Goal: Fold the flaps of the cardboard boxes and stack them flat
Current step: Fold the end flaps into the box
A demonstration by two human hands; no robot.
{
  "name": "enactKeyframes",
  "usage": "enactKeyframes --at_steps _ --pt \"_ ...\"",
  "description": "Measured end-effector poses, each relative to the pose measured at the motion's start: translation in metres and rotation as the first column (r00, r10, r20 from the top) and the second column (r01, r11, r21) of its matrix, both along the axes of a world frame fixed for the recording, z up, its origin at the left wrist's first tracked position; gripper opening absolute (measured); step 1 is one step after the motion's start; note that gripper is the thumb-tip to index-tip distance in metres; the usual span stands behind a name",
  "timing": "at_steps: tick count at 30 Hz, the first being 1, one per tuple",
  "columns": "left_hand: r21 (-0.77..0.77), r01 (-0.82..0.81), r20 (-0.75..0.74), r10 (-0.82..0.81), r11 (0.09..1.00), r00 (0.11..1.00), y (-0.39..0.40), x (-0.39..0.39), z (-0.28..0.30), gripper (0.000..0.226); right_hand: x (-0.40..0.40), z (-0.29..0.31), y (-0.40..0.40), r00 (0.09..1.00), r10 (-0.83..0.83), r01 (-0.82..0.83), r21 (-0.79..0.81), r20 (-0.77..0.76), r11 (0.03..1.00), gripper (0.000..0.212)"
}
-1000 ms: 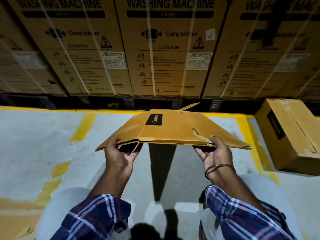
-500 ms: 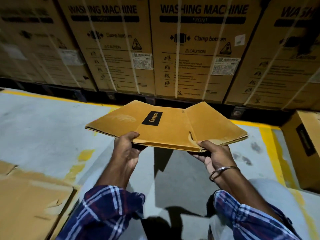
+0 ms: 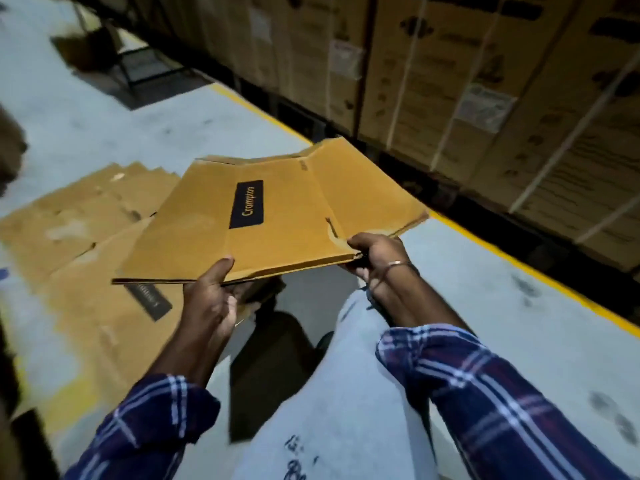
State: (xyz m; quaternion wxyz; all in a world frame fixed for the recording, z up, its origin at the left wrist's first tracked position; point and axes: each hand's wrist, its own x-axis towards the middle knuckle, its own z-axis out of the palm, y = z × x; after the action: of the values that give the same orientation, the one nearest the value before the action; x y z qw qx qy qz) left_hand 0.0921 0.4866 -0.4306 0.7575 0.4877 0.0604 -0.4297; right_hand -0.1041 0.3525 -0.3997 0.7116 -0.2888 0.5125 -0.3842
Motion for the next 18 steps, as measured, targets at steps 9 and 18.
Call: enactKeyframes --at_steps 9,18 --pt "0.045 -0.288 -0.093 0.291 0.957 0.952 0.083 0.083 -0.075 0.038 0.138 -0.067 0.021 0.931 0.354 -0.347 0.088 -0.086 0.934 0.013" --pt "0.031 -0.441 -0.062 0.442 0.897 0.895 0.078 0.108 -0.116 0.031 0.159 -0.097 0.026 0.911 0.41 -0.401 0.132 -0.05 0.906 0.025"
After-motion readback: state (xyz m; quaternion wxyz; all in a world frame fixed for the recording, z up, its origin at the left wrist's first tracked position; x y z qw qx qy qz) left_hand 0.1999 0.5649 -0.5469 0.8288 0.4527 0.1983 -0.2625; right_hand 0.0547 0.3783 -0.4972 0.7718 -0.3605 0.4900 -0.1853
